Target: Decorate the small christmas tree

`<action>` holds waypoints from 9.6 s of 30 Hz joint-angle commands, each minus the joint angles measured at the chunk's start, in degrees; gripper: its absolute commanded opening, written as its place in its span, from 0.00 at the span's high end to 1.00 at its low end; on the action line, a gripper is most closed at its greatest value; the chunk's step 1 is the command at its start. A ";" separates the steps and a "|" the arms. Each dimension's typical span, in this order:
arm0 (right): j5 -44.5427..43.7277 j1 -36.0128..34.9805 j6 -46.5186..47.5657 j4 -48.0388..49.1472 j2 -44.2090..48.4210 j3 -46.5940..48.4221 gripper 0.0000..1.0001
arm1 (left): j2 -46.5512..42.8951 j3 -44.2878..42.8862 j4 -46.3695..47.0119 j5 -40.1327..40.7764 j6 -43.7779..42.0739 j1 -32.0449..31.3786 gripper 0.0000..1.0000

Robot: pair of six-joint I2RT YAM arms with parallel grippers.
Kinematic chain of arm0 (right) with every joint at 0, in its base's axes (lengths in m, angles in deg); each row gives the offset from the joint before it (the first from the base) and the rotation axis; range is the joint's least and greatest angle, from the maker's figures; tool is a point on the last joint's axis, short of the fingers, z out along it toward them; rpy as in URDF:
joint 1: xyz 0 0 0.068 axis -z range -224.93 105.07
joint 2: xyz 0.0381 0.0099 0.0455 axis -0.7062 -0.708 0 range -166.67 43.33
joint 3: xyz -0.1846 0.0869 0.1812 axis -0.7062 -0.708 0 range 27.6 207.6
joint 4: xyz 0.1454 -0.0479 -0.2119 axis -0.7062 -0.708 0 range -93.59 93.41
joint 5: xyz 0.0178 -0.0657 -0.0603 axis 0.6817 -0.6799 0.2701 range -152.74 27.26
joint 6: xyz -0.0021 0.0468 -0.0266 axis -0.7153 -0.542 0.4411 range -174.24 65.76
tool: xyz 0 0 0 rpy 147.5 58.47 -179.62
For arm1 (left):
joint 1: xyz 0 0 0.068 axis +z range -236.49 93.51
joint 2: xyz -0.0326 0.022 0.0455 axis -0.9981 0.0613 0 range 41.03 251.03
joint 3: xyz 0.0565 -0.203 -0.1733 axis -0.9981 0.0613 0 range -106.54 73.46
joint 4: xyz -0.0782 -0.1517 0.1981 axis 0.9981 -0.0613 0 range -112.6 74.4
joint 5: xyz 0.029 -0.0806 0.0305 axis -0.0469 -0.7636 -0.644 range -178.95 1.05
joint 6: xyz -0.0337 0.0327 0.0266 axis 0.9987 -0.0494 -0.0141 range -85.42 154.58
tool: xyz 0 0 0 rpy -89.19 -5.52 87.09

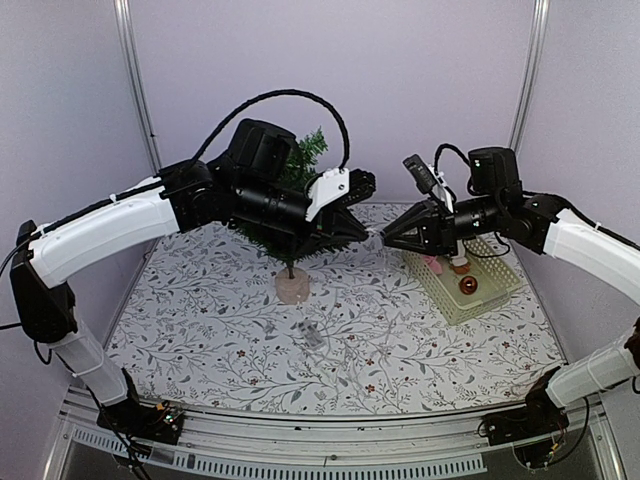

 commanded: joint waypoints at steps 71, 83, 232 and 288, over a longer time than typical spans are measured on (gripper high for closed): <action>-6.11 -0.26 -11.49 9.84 -0.82 13.78 1.00 | -5.28 12.29 40.84 14.57 15.76 -4.11 0.63; -5.57 -0.26 -11.89 11.97 -0.64 10.03 0.97 | -5.67 9.99 37.93 15.26 17.32 -4.01 1.00; -17.64 1.32 -22.34 -1.73 -42.65 53.27 0.97 | -14.47 15.67 2.67 11.88 45.24 20.56 0.99; -13.15 2.59 -15.92 22.85 -4.10 -16.84 0.40 | -32.54 65.49 46.93 38.61 40.14 -10.62 0.62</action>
